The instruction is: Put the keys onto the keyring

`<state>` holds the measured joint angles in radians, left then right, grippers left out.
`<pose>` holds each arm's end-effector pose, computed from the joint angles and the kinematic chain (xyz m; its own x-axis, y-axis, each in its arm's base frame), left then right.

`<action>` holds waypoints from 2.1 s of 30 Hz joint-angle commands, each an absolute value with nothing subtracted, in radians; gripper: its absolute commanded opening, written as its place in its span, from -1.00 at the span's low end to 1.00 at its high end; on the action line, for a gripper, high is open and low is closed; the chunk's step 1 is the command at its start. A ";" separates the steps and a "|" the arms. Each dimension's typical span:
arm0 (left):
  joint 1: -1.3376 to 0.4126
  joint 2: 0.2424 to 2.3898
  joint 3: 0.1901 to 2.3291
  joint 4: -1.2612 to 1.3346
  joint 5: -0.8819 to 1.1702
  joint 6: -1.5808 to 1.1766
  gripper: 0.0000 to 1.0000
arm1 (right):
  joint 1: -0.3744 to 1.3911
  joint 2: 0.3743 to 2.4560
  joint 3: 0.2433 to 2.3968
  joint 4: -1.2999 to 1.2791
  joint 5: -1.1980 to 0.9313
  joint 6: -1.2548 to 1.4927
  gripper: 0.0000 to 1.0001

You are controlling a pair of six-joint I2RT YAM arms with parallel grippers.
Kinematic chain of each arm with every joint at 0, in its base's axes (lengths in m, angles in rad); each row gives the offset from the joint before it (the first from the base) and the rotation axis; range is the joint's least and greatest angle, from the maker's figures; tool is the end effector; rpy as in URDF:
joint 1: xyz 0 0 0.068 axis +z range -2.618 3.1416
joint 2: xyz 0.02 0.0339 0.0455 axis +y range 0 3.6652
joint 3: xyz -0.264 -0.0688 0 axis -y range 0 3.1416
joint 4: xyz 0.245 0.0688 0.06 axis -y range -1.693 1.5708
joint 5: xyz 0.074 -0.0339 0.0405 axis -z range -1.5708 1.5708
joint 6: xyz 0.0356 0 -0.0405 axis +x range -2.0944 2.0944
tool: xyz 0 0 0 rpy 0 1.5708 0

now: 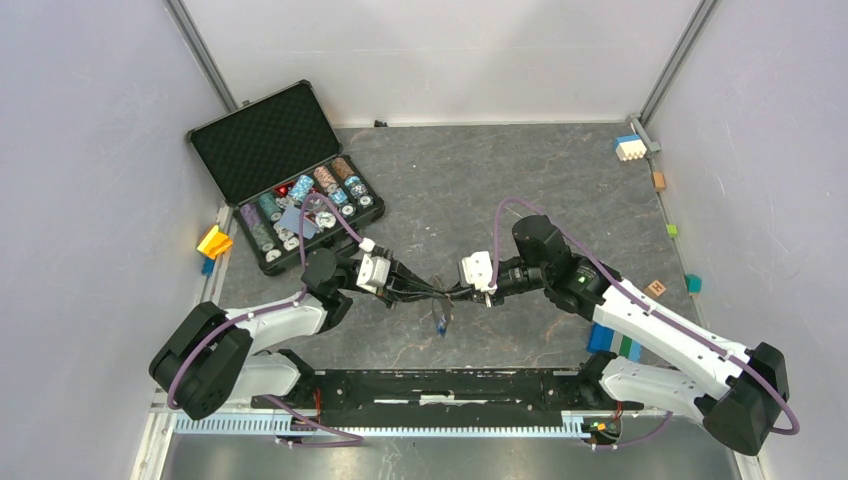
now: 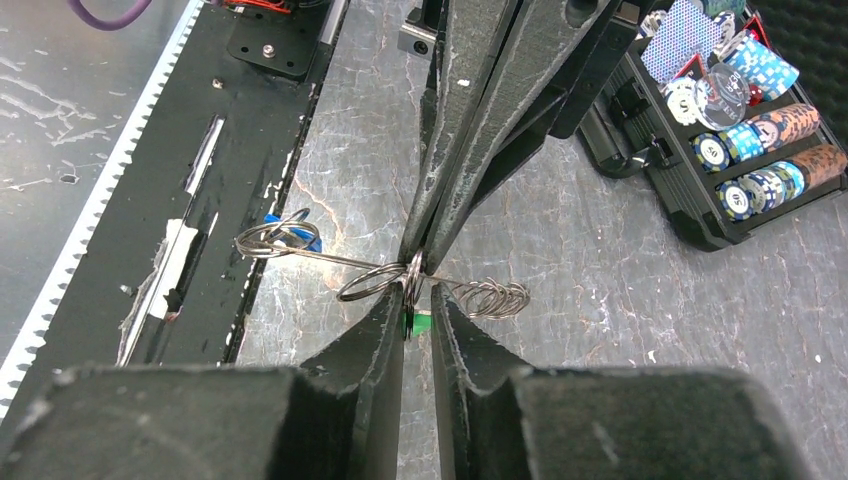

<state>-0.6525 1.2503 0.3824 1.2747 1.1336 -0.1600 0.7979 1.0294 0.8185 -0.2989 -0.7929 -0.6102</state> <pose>0.1574 -0.1609 0.2512 0.1641 -0.2103 -0.9638 0.9565 -0.2049 0.2076 0.1372 0.1770 0.2988 0.2574 -0.3120 -0.9145 -0.9628 -0.1634 -0.2153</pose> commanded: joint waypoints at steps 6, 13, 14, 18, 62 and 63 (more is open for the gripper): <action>-0.658 1.256 0.389 1.341 1.097 -0.195 -0.95 | 0.801 1.026 0.799 -0.231 -0.797 -0.586 -0.75; -0.658 1.257 0.388 1.339 1.094 -0.195 -0.96 | 0.801 1.019 0.800 -0.221 -0.778 -0.576 -0.93; -0.659 1.256 0.388 1.338 1.094 -0.195 -0.96 | 0.801 1.018 0.802 -0.221 -0.780 -0.577 -0.93; -0.658 1.258 0.388 1.340 1.086 -0.196 -0.96 | 0.801 1.019 0.804 -0.224 -0.797 -0.575 -0.82; -0.655 1.270 0.393 1.382 1.123 -0.222 -0.96 | 0.787 0.993 0.815 -0.234 -0.833 -0.571 -0.66; -0.655 1.269 0.393 1.383 1.123 -0.224 -0.96 | 0.787 0.994 0.815 -0.231 -0.833 -0.567 -0.66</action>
<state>-0.6521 1.2671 0.3820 1.3121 1.1152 -0.1886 0.7895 0.9852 0.8036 -0.2810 -0.8120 -0.5903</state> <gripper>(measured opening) 0.025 0.170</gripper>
